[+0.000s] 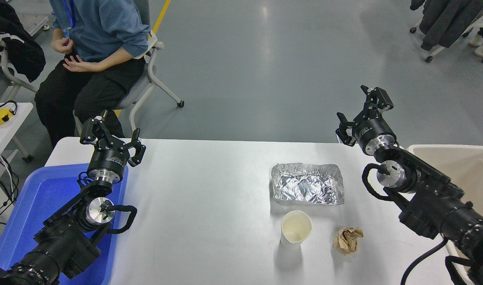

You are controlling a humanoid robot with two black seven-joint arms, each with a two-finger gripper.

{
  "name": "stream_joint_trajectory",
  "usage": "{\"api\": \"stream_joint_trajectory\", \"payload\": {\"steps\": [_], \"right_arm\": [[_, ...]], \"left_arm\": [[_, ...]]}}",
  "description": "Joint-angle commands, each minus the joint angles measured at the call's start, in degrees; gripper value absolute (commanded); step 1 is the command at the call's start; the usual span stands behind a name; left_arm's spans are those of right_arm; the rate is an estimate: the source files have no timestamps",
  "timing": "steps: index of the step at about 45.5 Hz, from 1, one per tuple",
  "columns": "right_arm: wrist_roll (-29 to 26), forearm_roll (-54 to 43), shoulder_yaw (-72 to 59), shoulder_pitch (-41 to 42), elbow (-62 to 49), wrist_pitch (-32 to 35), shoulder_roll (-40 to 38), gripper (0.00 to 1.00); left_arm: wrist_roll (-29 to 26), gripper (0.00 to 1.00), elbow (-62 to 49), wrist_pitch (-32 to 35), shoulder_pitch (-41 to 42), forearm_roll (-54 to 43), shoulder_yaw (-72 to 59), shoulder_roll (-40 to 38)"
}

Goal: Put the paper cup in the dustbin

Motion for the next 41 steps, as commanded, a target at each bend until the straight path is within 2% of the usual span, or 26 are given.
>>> {"api": "stream_joint_trajectory", "payload": {"steps": [1,20,27,41], "right_arm": [[-0.44,1.26,-0.51,0.89,0.42,-0.34,0.0,1.0],[0.09,0.3,-0.94,-0.34,3.66,0.01,-1.14,1.0],[1.84,-5.76,-2.7,-2.98,13.23,0.1,-7.99,1.0],[2.64,-18.68,-3.32,-11.94,43.12,0.1,-27.49,1.0]], "left_arm": [[-0.02,1.0,0.0,-0.08,-0.05,0.0,-0.01,0.0],[-0.02,1.0,0.0,0.01,0.03,0.0,-0.01,0.0],[-0.02,1.0,0.0,0.01,0.03,0.0,-0.01,0.0],[-0.02,1.0,0.0,-0.08,0.03,0.0,-0.01,0.0]]}}
